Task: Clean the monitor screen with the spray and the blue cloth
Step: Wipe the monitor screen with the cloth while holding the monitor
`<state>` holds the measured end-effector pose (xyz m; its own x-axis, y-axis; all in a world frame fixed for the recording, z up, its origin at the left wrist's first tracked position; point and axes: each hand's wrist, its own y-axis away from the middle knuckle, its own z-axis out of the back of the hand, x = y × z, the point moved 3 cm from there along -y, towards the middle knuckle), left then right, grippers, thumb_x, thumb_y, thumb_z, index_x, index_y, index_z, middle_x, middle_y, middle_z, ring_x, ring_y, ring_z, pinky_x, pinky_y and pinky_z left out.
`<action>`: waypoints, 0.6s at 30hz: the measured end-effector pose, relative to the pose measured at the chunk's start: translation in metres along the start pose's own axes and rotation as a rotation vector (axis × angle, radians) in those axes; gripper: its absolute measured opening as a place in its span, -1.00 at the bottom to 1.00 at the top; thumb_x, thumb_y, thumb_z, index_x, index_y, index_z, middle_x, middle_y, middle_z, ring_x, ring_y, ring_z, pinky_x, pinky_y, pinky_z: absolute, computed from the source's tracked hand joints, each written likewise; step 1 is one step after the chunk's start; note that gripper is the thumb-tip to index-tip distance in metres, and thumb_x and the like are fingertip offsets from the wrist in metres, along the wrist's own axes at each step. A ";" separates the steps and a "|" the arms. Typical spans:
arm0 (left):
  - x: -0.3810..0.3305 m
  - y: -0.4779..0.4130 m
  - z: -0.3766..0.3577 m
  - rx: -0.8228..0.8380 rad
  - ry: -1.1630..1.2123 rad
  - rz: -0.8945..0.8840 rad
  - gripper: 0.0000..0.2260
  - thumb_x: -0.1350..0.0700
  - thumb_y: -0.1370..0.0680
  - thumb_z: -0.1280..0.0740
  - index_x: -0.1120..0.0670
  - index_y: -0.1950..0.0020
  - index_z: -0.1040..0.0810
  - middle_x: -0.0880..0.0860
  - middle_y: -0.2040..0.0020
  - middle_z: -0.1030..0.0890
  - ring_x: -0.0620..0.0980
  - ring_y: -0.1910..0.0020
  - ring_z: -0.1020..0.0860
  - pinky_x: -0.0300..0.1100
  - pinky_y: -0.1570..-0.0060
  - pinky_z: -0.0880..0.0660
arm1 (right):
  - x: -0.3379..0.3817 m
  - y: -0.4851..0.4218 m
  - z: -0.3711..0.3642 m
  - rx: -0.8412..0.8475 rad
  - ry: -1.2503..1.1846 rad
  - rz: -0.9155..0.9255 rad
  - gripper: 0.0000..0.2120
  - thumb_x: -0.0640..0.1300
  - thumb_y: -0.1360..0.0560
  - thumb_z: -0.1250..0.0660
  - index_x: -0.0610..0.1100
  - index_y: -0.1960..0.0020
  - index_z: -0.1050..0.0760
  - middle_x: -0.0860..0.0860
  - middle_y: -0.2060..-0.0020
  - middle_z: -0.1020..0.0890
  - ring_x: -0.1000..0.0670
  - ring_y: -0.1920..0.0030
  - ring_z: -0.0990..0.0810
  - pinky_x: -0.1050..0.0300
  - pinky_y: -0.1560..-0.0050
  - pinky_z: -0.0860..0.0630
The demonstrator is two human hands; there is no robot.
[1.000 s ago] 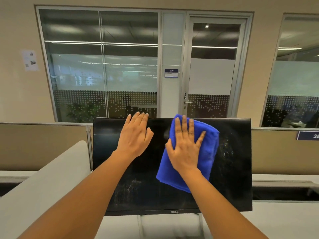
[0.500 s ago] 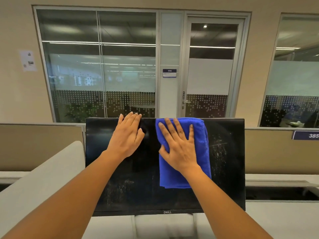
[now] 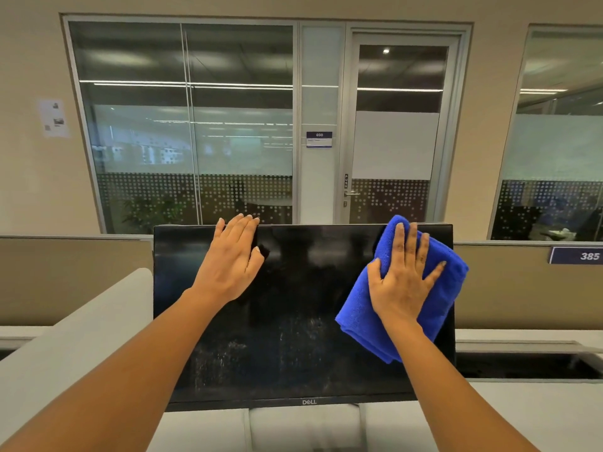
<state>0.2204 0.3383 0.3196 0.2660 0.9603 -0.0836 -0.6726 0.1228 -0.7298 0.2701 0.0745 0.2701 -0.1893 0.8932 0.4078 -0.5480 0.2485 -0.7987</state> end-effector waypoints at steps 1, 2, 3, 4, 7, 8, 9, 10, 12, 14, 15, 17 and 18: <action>-0.001 0.000 -0.001 0.000 -0.007 0.000 -0.45 0.01 -0.48 0.03 0.19 -0.45 -0.18 0.14 -0.46 -0.26 0.05 -0.48 -0.13 -0.06 -0.47 0.14 | 0.005 0.001 -0.001 0.001 -0.013 -0.002 -0.37 0.03 -0.47 -0.01 0.01 -0.46 0.19 0.04 -0.48 0.08 -0.02 -0.47 0.15 -0.32 -0.39 0.19; -0.001 0.000 -0.001 -0.002 -0.015 0.004 -0.45 0.01 -0.48 0.03 0.19 -0.45 -0.16 0.14 -0.46 -0.25 0.05 -0.48 -0.12 -0.05 -0.47 0.15 | 0.011 0.002 -0.002 0.006 -0.023 0.005 -0.36 0.01 -0.47 -0.02 0.00 -0.46 0.20 0.05 -0.47 0.11 -0.01 -0.47 0.17 -0.33 -0.39 0.20; -0.001 0.000 -0.002 -0.006 -0.025 0.013 -0.44 0.00 -0.48 0.04 0.19 -0.46 -0.15 0.14 -0.47 -0.23 0.05 -0.49 -0.10 -0.05 -0.47 0.15 | 0.018 0.004 -0.003 0.014 -0.024 0.025 -0.35 0.01 -0.47 -0.03 0.00 -0.46 0.20 0.05 -0.47 0.13 -0.01 -0.47 0.19 -0.33 -0.39 0.20; -0.002 0.000 -0.003 -0.014 -0.038 0.024 -0.43 -0.01 -0.48 0.05 0.19 -0.46 -0.14 0.14 -0.48 -0.22 0.05 -0.49 -0.08 -0.05 -0.47 0.16 | 0.025 0.006 -0.004 0.022 -0.020 0.060 -0.35 0.01 -0.47 -0.04 -0.01 -0.47 0.20 0.04 -0.47 0.13 -0.01 -0.47 0.19 -0.34 -0.38 0.20; -0.012 0.000 -0.008 -0.038 -0.093 0.009 -0.38 -0.08 -0.47 0.13 0.19 -0.47 -0.10 0.14 -0.50 -0.17 0.04 -0.51 -0.04 -0.09 -0.46 0.18 | 0.052 0.015 -0.007 0.026 0.001 0.257 -0.34 0.02 -0.45 -0.06 -0.04 -0.48 0.11 0.02 -0.47 0.05 -0.03 -0.48 0.10 -0.34 -0.37 0.15; -0.019 -0.001 -0.010 -0.041 -0.104 -0.016 -0.36 -0.09 -0.45 0.16 0.19 -0.47 -0.09 0.14 -0.50 -0.16 0.03 -0.51 -0.03 -0.11 -0.45 0.18 | 0.061 0.020 -0.010 0.038 0.019 0.348 -0.33 0.04 -0.44 -0.06 -0.04 -0.49 0.08 0.01 -0.48 0.02 -0.03 -0.48 0.07 -0.34 -0.37 0.14; -0.028 -0.003 -0.013 -0.039 -0.106 -0.042 -0.35 -0.10 -0.44 0.17 0.18 -0.48 -0.08 0.13 -0.51 -0.14 0.02 -0.51 -0.02 -0.12 -0.45 0.19 | 0.068 0.025 -0.013 0.057 0.041 0.437 -0.34 0.06 -0.44 -0.05 -0.04 -0.49 0.06 0.01 -0.48 0.00 -0.03 -0.48 0.06 -0.35 -0.38 0.13; -0.039 -0.006 -0.017 -0.034 -0.101 -0.066 -0.35 -0.10 -0.44 0.18 0.16 -0.48 -0.06 0.12 -0.51 -0.12 0.00 -0.51 -0.01 -0.14 -0.45 0.20 | 0.072 0.028 -0.016 0.074 0.063 0.512 -0.35 0.09 -0.45 -0.04 -0.03 -0.49 0.05 0.01 -0.49 -0.02 -0.03 -0.49 0.05 -0.36 -0.38 0.12; -0.060 -0.014 -0.026 -0.022 -0.082 -0.106 -0.36 -0.11 -0.45 0.20 0.14 -0.49 -0.03 0.10 -0.52 -0.09 -0.02 -0.51 0.02 -0.16 -0.44 0.24 | 0.071 0.030 -0.019 0.093 0.106 0.603 -0.36 0.16 -0.48 -0.02 -0.02 -0.49 0.00 0.00 -0.49 -0.08 -0.03 -0.49 0.00 -0.36 -0.38 0.09; -0.078 -0.021 -0.035 -0.013 -0.059 -0.118 -0.38 -0.10 -0.47 0.19 0.13 -0.49 -0.01 0.09 -0.53 -0.07 -0.04 -0.51 0.03 -0.18 -0.42 0.26 | 0.060 0.026 -0.019 0.102 0.139 0.647 -0.37 0.20 -0.49 -0.03 -0.02 -0.48 -0.04 0.02 -0.48 -0.13 -0.03 -0.49 -0.03 -0.33 -0.37 0.10; -0.083 -0.023 -0.039 -0.010 -0.047 -0.109 -0.40 -0.08 -0.48 0.17 0.13 -0.49 -0.02 0.09 -0.52 -0.08 -0.03 -0.51 0.02 -0.18 -0.42 0.25 | 0.053 0.023 -0.017 0.102 0.152 0.660 -0.37 0.20 -0.48 -0.04 -0.01 -0.48 -0.04 0.03 -0.48 -0.12 -0.03 -0.49 -0.03 -0.32 -0.37 0.11; -0.088 -0.025 -0.043 -0.019 -0.023 -0.079 -0.42 -0.06 -0.49 0.13 0.15 -0.48 -0.08 0.11 -0.50 -0.16 0.00 -0.50 -0.06 -0.17 -0.42 0.22 | 0.033 0.015 -0.013 0.093 0.158 0.644 -0.35 0.17 -0.46 -0.06 0.02 -0.49 0.00 0.05 -0.48 -0.08 -0.01 -0.49 0.00 -0.30 -0.40 0.11; -0.089 -0.026 -0.043 -0.032 -0.015 -0.069 -0.41 -0.06 -0.48 0.14 0.17 -0.47 -0.12 0.13 -0.48 -0.22 0.02 -0.49 -0.11 -0.16 -0.43 0.19 | 0.022 0.010 -0.010 0.087 0.149 0.611 -0.34 0.14 -0.44 -0.08 0.04 -0.49 0.03 0.05 -0.49 -0.05 0.00 -0.49 0.02 -0.30 -0.41 0.13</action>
<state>0.2439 0.2390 0.3170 0.3004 0.9536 -0.0219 -0.6306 0.1813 -0.7547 0.2684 0.1009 0.2665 -0.3772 0.9082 -0.1814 -0.4424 -0.3488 -0.8262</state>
